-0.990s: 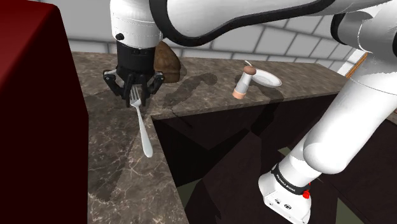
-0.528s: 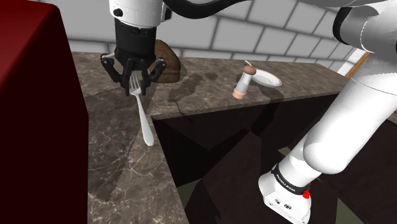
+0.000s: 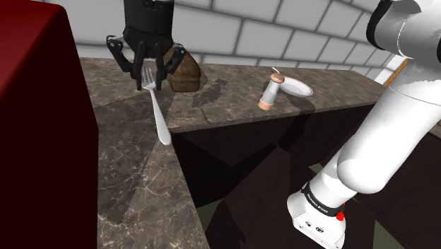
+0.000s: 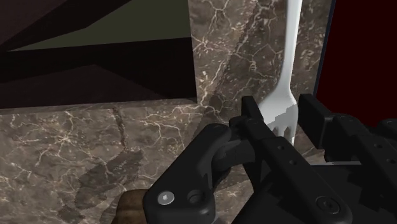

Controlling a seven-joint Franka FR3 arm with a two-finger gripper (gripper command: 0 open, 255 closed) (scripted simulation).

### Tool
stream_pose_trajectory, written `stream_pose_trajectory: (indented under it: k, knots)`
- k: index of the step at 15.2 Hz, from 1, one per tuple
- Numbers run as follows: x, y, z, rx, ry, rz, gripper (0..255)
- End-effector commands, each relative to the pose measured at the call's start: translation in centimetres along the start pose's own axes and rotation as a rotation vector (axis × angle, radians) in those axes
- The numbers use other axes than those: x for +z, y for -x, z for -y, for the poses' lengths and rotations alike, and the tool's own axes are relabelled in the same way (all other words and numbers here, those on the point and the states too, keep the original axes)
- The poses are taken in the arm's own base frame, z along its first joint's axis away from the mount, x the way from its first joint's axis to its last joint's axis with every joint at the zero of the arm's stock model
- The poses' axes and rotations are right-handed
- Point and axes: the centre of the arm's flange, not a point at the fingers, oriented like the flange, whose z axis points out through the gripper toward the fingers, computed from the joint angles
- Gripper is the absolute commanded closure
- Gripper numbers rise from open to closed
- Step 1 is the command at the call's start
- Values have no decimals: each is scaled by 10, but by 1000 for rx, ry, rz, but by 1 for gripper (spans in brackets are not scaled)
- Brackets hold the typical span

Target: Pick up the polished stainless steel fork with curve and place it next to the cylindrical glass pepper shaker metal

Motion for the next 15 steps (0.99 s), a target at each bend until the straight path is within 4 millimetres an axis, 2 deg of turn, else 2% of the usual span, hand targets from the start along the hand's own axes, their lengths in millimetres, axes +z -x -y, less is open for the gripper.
stream_pose_trajectory:
  k: [1,3,15]
  knots:
    - [-11,0,-1,0,1,0,255]
    - [-19,0,-1,0,1,0,255]
    - [-18,-72,-142,0,1,0,255]
